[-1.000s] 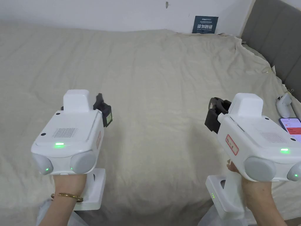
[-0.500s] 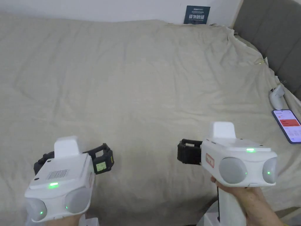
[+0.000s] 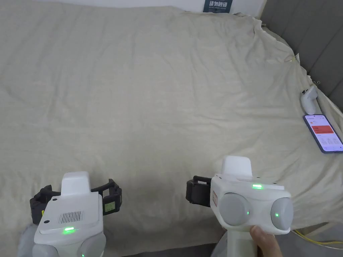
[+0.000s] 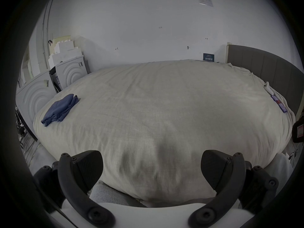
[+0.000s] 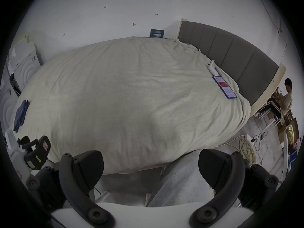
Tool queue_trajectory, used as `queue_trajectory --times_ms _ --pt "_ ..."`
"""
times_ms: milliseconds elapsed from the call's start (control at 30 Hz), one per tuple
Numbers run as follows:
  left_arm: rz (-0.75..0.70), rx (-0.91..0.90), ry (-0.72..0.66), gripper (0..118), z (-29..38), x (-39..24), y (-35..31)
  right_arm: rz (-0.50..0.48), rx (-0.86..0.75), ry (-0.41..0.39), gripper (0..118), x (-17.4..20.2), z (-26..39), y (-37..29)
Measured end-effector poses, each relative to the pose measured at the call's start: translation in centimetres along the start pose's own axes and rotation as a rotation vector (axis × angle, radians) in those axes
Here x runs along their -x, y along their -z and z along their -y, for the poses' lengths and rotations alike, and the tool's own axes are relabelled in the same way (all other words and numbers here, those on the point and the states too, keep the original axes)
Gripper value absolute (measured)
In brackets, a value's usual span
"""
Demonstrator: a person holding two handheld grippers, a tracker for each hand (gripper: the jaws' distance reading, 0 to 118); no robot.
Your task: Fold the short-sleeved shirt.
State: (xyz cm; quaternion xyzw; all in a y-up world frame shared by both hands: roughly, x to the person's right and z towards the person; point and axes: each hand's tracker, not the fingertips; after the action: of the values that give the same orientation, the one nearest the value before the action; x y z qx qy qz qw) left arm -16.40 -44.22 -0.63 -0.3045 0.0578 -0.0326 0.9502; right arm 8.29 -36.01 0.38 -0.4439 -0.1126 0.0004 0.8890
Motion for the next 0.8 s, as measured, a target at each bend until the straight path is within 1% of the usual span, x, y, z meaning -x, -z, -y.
queue_trajectory --times_ms 100,133,167,200,300,367,400,467,500,533,567,633,667,733,800 --pt "-0.005 0.005 -0.005 118 -0.1 0.0 0.1 -0.001 0.029 0.046 115 -0.2 -0.2 0.0" --pt "-0.005 0.006 -0.008 118 0.0 0.1 0.1 0.015 0.026 0.070 115 -0.2 -0.2 0.0" --pt "-0.007 0.005 -0.011 118 0.0 0.2 0.1 0.037 0.024 0.076 115 -0.4 -0.1 0.1" --pt "-0.009 0.004 -0.015 118 0.0 0.2 0.1 0.047 0.016 0.071 115 -0.3 0.0 0.1" --pt "-0.008 0.007 -0.026 118 0.0 0.5 0.1 0.073 -0.020 0.015 115 -0.1 0.5 -0.1" --pt "-0.009 0.011 -0.033 118 -0.1 0.6 0.2 0.130 0.022 -0.051 115 0.2 0.5 0.0" --pt "-0.008 0.012 -0.037 118 -0.1 0.6 0.2 0.143 0.033 -0.061 115 0.1 0.6 0.2" --pt "-0.007 0.005 -0.049 118 -0.2 0.9 0.0 0.124 0.008 -0.041 115 -1.1 1.3 1.1" --pt "-0.004 -0.009 -0.059 118 -0.3 1.1 -0.2 0.113 -0.043 -0.004 115 -1.9 1.5 1.8" --pt "0.003 -0.025 -0.083 118 -0.7 1.6 -0.5 0.089 -0.086 -0.001 115 -2.6 1.7 2.3" --pt "0.013 -0.031 -0.113 118 -1.1 2.1 -0.5 0.073 -0.112 -0.022 115 -3.5 1.7 3.0" --pt "-0.008 -0.048 -0.146 118 -1.7 3.1 -0.3 0.157 -0.132 -0.059 115 -3.7 1.2 3.5" --pt "-0.051 -0.064 -0.143 118 -2.0 3.5 -0.2 0.185 -0.194 -0.067 115 -3.6 1.1 3.6" --pt "-0.116 -0.067 -0.116 118 -2.2 4.1 0.5 0.195 -0.298 -0.067 115 -3.7 1.0 4.7" --pt "-0.147 -0.037 -0.108 118 -2.3 4.7 1.3 0.203 -0.288 -0.063 115 -3.7 1.1 6.6"
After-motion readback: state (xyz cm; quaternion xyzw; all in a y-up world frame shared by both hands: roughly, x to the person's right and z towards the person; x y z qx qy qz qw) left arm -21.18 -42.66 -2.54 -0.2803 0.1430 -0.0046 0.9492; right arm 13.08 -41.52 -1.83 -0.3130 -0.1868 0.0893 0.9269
